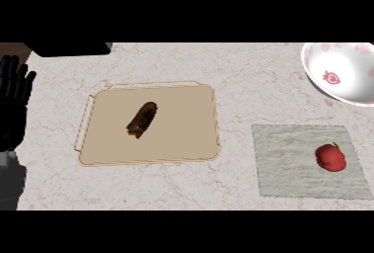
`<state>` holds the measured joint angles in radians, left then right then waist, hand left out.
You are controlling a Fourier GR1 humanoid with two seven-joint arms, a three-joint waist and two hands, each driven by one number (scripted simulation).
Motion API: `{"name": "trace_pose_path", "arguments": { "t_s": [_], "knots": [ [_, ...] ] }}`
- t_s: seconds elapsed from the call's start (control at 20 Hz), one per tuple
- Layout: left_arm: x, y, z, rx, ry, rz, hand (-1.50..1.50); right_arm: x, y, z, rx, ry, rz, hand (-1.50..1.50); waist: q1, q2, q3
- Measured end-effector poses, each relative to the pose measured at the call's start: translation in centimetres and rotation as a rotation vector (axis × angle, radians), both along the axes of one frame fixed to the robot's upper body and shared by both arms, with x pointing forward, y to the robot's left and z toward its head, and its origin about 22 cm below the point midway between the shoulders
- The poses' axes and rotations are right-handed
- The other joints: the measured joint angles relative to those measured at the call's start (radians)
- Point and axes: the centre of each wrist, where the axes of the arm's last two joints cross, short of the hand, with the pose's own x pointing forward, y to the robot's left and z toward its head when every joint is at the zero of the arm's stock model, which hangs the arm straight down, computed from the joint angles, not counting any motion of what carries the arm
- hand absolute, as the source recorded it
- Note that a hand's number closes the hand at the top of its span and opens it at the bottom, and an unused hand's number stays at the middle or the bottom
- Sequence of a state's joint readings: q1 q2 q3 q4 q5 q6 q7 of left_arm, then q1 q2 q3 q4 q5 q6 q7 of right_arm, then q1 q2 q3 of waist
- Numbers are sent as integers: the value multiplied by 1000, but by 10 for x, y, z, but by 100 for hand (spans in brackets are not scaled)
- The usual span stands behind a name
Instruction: Pick the squash from the placemat and place it in the bowl
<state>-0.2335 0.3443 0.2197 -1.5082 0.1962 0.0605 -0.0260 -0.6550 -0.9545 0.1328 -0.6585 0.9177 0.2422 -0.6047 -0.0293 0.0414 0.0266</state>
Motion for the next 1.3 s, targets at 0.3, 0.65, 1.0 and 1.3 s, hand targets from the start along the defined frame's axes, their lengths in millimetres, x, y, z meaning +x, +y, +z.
{"name": "trace_pose_path", "arguments": {
  "t_s": [0.3, 0.65, 1.0, 1.3],
  "knots": [
    [0, -1, 1, -5, -11, -11, 0, -30, -52, 41, 136, -190, -21, 150, 19, 5, 0],
    [2, -6, 3, -4, -16, -40, 0, -54, -83, 73, 300, -378, 20, 150, 45, 1, -2],
    [4, -14, 1, 0, -13, -68, 0, -63, -94, 91, 467, -491, 14, 150, 71, -3, -8],
    [9, -18, 4, 6, -13, -84, 0, -61, -93, 101, 547, -492, 8, 150, 89, -5, -13]
  ]
}}
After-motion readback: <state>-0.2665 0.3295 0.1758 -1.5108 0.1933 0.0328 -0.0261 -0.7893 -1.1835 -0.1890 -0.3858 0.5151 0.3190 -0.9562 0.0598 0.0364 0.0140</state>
